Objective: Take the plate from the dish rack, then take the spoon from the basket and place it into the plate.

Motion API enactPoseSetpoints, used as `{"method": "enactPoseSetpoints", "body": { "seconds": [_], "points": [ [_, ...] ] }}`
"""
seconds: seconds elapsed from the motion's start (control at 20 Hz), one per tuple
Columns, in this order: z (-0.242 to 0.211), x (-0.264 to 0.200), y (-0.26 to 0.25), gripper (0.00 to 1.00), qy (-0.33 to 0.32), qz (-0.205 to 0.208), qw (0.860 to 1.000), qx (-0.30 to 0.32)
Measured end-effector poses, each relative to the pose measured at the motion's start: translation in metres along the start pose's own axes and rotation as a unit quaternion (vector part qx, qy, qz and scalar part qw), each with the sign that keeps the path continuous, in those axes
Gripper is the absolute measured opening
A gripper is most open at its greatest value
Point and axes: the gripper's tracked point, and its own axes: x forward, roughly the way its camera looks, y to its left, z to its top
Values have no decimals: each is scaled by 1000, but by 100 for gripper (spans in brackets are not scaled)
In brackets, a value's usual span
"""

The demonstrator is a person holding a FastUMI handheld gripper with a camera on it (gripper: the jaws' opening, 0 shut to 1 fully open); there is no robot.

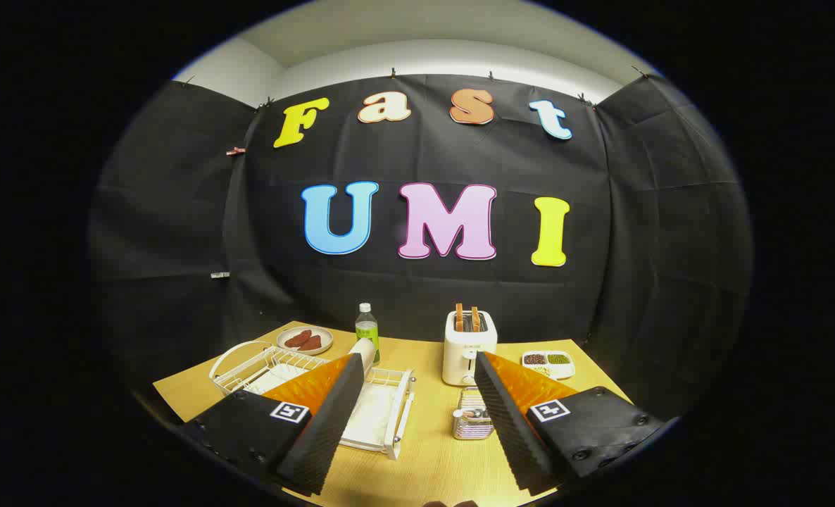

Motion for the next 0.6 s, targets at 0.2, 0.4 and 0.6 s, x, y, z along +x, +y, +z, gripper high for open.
{"method": "enactPoseSetpoints", "body": {
  "seconds": [0.2,0.4,0.6],
  "points": [
    [-5,2,-6,98,6,-11,1000,6],
    [-5,4,-11,98,7,-23,1000,14],
    [-9,4,-8,97,13,-21,1000,15]
  ]
}}
